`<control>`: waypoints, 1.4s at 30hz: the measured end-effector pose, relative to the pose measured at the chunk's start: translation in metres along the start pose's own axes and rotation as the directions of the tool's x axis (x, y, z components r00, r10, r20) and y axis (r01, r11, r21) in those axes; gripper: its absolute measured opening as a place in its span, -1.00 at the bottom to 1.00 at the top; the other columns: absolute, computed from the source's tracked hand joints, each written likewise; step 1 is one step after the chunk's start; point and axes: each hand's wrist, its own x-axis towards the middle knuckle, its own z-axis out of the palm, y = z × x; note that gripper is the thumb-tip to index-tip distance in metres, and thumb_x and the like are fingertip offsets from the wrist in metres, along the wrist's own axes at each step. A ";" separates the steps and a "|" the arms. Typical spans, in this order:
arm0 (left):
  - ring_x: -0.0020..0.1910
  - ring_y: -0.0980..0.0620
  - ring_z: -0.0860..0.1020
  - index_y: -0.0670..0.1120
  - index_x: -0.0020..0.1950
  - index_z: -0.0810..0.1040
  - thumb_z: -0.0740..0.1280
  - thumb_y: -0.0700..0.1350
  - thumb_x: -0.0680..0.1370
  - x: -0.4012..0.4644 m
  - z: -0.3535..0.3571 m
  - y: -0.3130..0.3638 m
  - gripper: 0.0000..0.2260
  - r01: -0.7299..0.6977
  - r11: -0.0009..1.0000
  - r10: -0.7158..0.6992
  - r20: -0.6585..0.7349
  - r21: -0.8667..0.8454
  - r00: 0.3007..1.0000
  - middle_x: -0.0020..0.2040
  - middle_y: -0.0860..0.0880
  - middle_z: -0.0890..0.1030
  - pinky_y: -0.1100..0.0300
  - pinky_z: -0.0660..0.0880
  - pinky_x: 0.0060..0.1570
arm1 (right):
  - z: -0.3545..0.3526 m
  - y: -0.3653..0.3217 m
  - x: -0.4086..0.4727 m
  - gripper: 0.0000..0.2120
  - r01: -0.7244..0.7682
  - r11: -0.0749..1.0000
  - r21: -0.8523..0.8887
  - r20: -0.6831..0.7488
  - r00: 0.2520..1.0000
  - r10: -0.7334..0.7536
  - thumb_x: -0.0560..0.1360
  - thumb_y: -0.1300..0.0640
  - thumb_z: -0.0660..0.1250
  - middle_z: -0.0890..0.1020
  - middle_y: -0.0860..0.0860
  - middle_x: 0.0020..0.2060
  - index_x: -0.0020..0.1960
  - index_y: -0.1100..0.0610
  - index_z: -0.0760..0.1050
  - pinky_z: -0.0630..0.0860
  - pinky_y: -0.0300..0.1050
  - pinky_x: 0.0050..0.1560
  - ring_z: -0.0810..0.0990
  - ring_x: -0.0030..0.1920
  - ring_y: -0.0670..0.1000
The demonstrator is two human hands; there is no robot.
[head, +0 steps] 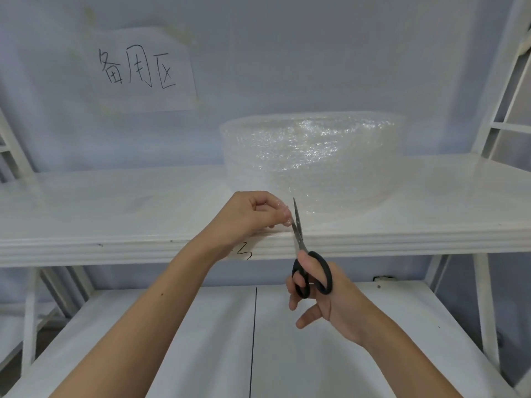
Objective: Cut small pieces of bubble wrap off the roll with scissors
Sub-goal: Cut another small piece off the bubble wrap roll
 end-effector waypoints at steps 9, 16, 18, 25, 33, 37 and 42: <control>-0.13 0.13 0.67 -0.15 -0.07 0.62 0.45 -0.18 0.52 0.002 -0.002 -0.003 -0.95 -0.006 0.999 0.006 0.008 -0.036 1.000 -0.17 -0.05 0.74 0.32 0.49 -0.10 | -0.007 -0.006 0.001 -0.59 0.039 0.999 -0.034 0.042 0.998 -0.037 0.44 -0.19 0.26 0.48 0.08 -0.30 -0.37 0.12 0.40 0.56 -0.01 -0.35 0.53 -0.30 0.06; -0.14 0.15 0.67 -0.14 -0.09 0.61 0.45 -0.20 0.52 0.002 -0.001 -0.003 -0.96 -0.008 0.998 0.009 0.010 -0.062 1.000 -0.19 -0.04 0.73 0.42 0.47 -0.17 | -0.006 -0.007 0.002 -0.62 0.057 0.998 -0.040 0.004 0.998 -0.057 0.43 -0.14 0.29 0.44 0.05 -0.34 -0.41 0.10 0.40 0.55 -0.03 -0.38 0.49 -0.35 0.03; -0.14 0.15 0.67 -0.13 -0.11 0.60 0.44 -0.20 0.53 0.002 -0.001 -0.003 -0.95 -0.010 0.998 0.010 0.012 -0.060 1.000 -0.20 -0.03 0.73 0.42 0.47 -0.17 | -0.005 -0.007 0.002 -0.63 0.059 0.997 -0.039 -0.009 0.998 -0.060 0.43 -0.13 0.29 0.43 0.06 -0.34 -0.40 0.12 0.39 0.55 -0.04 -0.38 0.47 -0.36 0.04; -0.14 0.19 0.66 -0.20 -0.02 0.59 0.43 -0.17 0.54 0.004 -0.002 -0.003 -0.89 0.004 0.999 -0.003 0.019 -0.039 1.000 -0.20 -0.02 0.73 0.39 0.49 -0.16 | -0.002 -0.007 0.003 -0.56 0.058 0.998 -0.029 -0.055 0.997 -0.059 0.45 -0.13 0.38 0.44 0.06 -0.38 -0.42 0.14 0.37 0.54 -0.08 -0.43 0.42 -0.44 0.02; -0.16 0.18 0.64 -0.16 -0.07 0.61 0.43 -0.17 0.54 0.004 -0.003 -0.003 -0.94 -0.002 1.000 0.003 0.031 -0.007 1.000 -0.18 -0.03 0.73 0.39 0.50 -0.14 | 0.000 -0.010 0.003 -0.60 0.074 0.997 -0.036 -0.057 0.996 -0.076 0.37 -0.14 0.33 0.43 0.07 -0.38 -0.39 0.16 0.35 0.53 -0.08 -0.42 0.39 -0.44 0.03; -0.16 0.18 0.64 -0.17 -0.05 0.62 0.43 -0.16 0.54 0.004 -0.002 -0.004 -0.92 0.003 1.000 -0.003 0.036 0.005 0.999 -0.18 -0.02 0.73 0.40 0.50 -0.14 | 0.000 -0.014 0.005 -0.56 0.072 0.997 -0.042 -0.056 0.996 -0.074 0.34 -0.19 0.34 0.42 0.06 -0.39 -0.37 0.18 0.36 0.53 -0.08 -0.40 0.37 -0.44 0.02; -0.19 0.18 0.63 -0.18 -0.05 0.61 0.43 -0.17 0.54 0.006 -0.004 -0.005 -0.92 0.001 1.000 0.000 0.024 -0.003 1.000 -0.19 -0.01 0.73 0.38 0.49 -0.15 | 0.002 -0.015 0.008 -0.57 0.077 0.996 -0.039 -0.074 0.994 -0.080 0.32 -0.18 0.37 0.42 0.07 -0.39 -0.38 0.17 0.35 0.52 -0.11 -0.42 0.36 -0.45 0.00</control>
